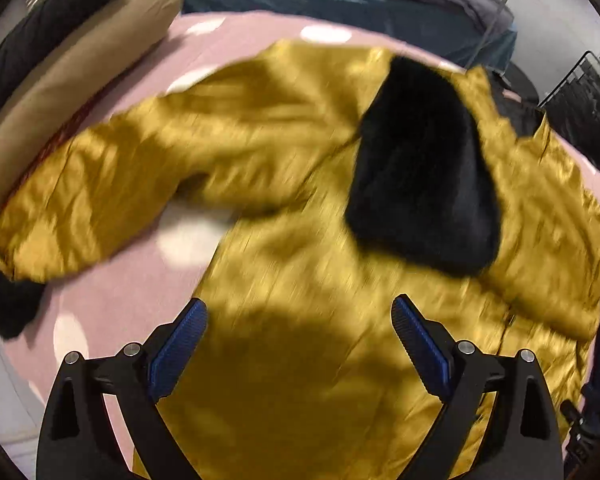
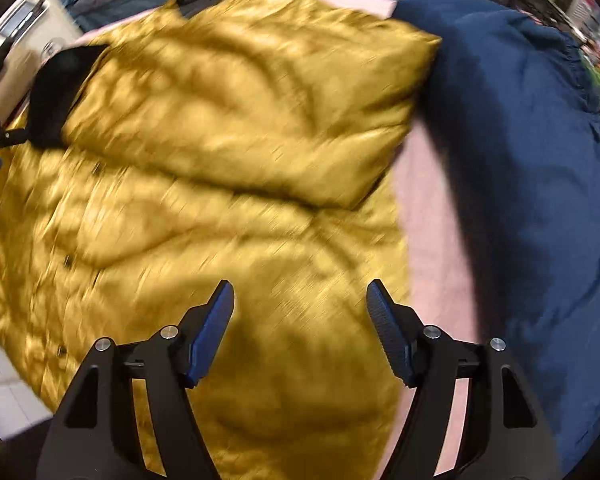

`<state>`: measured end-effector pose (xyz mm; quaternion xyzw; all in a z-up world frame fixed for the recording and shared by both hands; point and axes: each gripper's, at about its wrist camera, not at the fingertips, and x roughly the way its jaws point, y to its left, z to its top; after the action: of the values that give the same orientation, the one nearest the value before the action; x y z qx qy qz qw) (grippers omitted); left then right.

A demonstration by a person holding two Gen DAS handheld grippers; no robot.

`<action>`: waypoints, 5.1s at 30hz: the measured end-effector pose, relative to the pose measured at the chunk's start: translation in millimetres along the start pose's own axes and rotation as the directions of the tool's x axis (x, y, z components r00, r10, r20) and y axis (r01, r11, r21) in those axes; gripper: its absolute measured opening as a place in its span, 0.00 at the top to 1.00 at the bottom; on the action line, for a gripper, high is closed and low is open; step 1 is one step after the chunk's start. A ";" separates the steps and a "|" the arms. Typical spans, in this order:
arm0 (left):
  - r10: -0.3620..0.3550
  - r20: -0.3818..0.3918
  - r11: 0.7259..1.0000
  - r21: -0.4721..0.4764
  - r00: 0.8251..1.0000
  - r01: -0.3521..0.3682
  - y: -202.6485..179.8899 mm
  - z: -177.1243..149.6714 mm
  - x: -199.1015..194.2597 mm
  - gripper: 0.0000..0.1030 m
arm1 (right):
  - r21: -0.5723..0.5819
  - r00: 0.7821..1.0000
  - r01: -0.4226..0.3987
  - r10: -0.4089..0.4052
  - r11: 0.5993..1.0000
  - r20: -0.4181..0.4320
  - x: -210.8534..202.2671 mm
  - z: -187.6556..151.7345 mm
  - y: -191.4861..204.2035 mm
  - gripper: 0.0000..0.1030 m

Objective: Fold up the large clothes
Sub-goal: 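Move the left gripper to the other black fur cuff, then grasp the other fur cuff with the left gripper and lift it, then lay the fur cuff sleeve across the jacket body with the left gripper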

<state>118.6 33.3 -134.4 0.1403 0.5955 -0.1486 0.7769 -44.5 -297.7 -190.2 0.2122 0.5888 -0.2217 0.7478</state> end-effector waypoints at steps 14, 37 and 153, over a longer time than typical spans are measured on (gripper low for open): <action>0.020 -0.033 0.963 -0.267 0.999 -0.028 111.5 -89.0 -9.9 0.14 | -0.164 0.996 -0.005 -0.010 0.986 -0.092 24.2 -48.4 85.0 0.26; 0.113 0.108 0.879 -0.474 0.988 -0.049 340.2 -55.0 -16.9 0.22 | 0.000 0.989 0.092 -0.091 0.996 -0.117 51.6 -86.5 85.0 0.06; -0.198 0.066 0.980 0.033 0.978 0.196 -63.7 36.7 12.7 0.34 | 0.037 0.982 -0.182 0.180 0.983 0.051 -13.2 61.3 45.5 0.06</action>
<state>128.8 -40.4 -140.1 0.0855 0.5773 -0.2373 0.7766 27.4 -295.1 -161.5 0.2750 0.5443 -0.1700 0.7741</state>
